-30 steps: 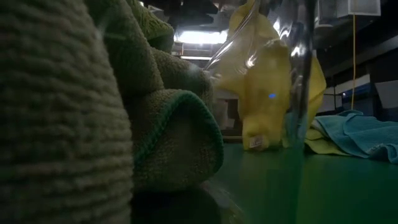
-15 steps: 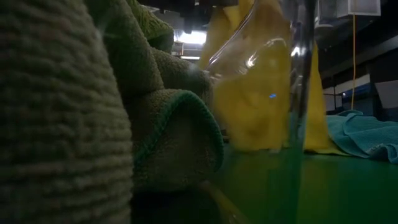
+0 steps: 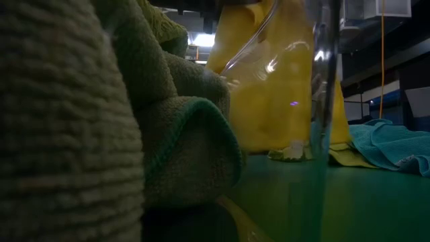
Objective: Sort microfiber towel by color & place in baskets
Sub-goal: Put the yellow microfiber towel into the wire basket
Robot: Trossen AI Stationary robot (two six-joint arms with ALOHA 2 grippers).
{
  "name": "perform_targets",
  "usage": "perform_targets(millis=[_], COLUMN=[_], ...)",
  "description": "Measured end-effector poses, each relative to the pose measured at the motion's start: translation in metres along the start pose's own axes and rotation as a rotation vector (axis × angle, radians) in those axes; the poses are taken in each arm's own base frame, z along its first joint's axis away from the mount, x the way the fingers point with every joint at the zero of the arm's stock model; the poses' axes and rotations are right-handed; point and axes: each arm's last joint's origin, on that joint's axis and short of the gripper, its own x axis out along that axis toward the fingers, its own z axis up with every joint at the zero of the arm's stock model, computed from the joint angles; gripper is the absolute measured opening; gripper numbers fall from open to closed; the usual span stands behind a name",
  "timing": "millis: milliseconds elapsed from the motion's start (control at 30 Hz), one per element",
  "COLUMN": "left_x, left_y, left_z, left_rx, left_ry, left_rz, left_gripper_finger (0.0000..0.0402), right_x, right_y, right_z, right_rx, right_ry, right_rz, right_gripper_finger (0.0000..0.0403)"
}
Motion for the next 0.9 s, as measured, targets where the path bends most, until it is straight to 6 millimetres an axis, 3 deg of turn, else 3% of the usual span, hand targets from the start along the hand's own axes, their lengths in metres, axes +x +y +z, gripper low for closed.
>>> perform_targets(millis=[233, 433, 633, 900], left_x=[-0.001, -0.016, -0.062, -0.139], left_y=[-0.002, -0.004, -0.01, -0.012], left_z=[0.001, 0.017, 0.053, 0.102], left_rx=[-0.024, -0.083, -0.19, -0.54], left_ry=[0.0, 0.019, 0.068, 0.07], left_rz=[-0.056, -0.104, -0.164, -0.393], left_gripper_finger=[0.0019, 0.0008, 0.0004, 0.0003], right_x=[0.0, 0.0, -0.003, -0.006], right_y=[0.001, 0.002, 0.003, 0.004], right_z=[0.0, -0.001, -0.004, -0.018], right_rx=[0.003, 0.056, 0.078, 0.152], right_ry=[0.003, 0.008, 0.046, 0.182], right_rz=[0.021, 0.063, 0.061, 0.031], right_gripper_finger=[0.0014, 0.0097, 0.0173, 0.0197])
